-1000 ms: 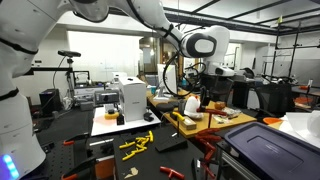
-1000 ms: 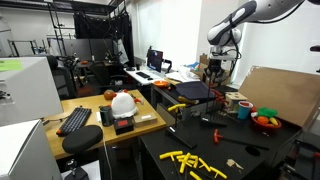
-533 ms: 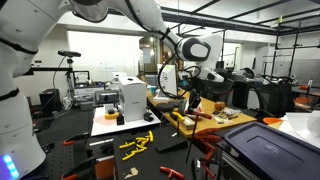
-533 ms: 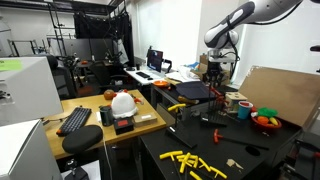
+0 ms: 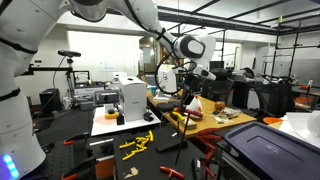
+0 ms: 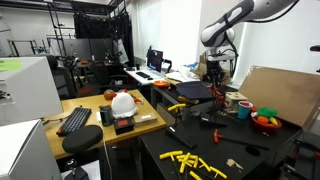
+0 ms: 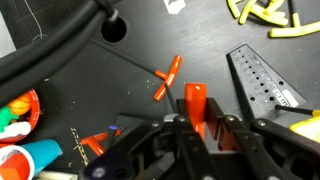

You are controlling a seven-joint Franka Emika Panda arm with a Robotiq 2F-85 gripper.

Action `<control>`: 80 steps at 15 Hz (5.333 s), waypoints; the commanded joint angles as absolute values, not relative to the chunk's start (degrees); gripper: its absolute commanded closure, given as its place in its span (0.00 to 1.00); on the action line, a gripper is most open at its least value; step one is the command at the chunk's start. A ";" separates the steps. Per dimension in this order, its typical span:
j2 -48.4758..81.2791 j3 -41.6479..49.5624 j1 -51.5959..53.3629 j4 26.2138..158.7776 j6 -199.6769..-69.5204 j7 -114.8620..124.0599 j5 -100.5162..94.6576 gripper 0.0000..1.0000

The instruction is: Unfasten the red handle and put it on the table

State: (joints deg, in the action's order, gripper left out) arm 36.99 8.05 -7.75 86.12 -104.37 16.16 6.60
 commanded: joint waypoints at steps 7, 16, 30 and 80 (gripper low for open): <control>45.29 8.81 -4.97 76.50 -89.37 21.77 1.77 0.94; 59.23 10.24 -3.66 63.74 -77.45 26.77 -1.53 0.94; 75.53 10.99 -0.65 40.68 -66.82 28.19 -7.45 0.94; 85.45 7.78 -5.59 33.03 -80.74 32.01 -4.97 0.94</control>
State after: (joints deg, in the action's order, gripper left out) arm 85.45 6.79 -5.53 33.67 -83.26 33.20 -5.17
